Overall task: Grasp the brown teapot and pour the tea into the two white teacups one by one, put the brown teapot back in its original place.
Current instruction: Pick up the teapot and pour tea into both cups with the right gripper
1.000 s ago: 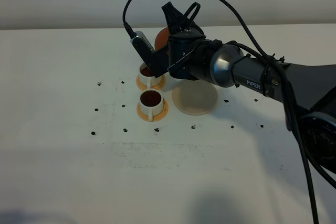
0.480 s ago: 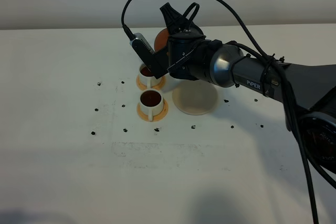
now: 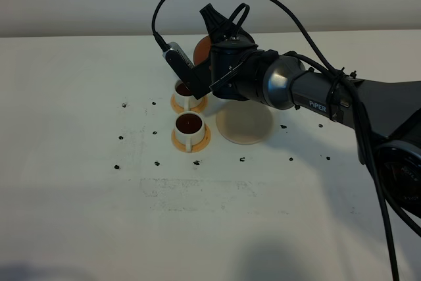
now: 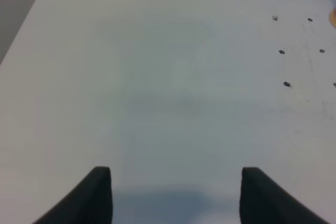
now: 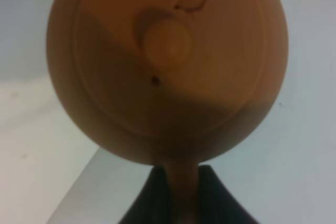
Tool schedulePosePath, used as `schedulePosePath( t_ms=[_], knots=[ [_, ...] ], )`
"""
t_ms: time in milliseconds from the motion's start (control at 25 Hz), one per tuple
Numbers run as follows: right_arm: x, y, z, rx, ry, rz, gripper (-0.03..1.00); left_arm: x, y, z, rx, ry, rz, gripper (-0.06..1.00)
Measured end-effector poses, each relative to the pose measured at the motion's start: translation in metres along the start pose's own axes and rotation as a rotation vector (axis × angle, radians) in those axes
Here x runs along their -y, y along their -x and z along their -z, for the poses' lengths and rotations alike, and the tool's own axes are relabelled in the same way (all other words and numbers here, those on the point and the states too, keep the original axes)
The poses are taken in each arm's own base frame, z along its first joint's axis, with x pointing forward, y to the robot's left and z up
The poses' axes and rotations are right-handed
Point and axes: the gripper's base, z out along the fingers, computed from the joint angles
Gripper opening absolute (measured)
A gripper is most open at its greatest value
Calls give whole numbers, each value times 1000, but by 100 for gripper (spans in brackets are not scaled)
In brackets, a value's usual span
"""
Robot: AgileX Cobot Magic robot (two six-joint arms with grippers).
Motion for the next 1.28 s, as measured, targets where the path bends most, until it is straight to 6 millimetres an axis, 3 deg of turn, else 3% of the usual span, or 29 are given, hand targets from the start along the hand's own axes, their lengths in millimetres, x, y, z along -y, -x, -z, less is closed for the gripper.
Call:
schedulePosePath(
  t_ms=[1280],
  knots=[
    [1, 5, 3, 14, -9, 35, 12, 0, 0, 0, 0, 0, 1, 51]
  ],
)
